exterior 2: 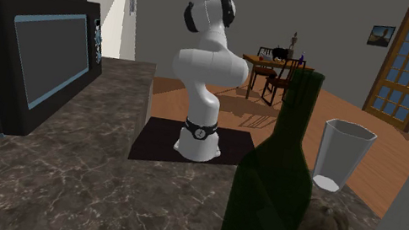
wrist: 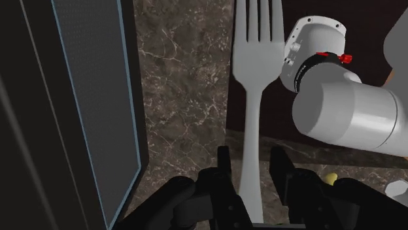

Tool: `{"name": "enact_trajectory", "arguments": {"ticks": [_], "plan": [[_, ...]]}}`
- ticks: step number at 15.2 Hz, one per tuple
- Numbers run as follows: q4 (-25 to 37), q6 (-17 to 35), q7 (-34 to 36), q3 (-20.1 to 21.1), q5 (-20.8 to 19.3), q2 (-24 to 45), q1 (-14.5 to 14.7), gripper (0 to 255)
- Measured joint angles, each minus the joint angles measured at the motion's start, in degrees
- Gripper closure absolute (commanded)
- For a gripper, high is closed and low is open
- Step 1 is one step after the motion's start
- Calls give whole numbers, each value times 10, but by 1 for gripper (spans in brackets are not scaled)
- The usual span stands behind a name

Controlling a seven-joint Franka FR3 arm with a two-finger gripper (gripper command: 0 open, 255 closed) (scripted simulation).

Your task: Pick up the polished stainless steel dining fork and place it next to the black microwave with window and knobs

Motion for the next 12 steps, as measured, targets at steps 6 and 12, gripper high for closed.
{"name": "enact_trajectory", "arguments": {"ticks": [6, 12], "plan": [[87, -51, -97, -39, -92, -3, 21, 255], [198, -92, -215, -74, -195, 14, 46, 255]]}}
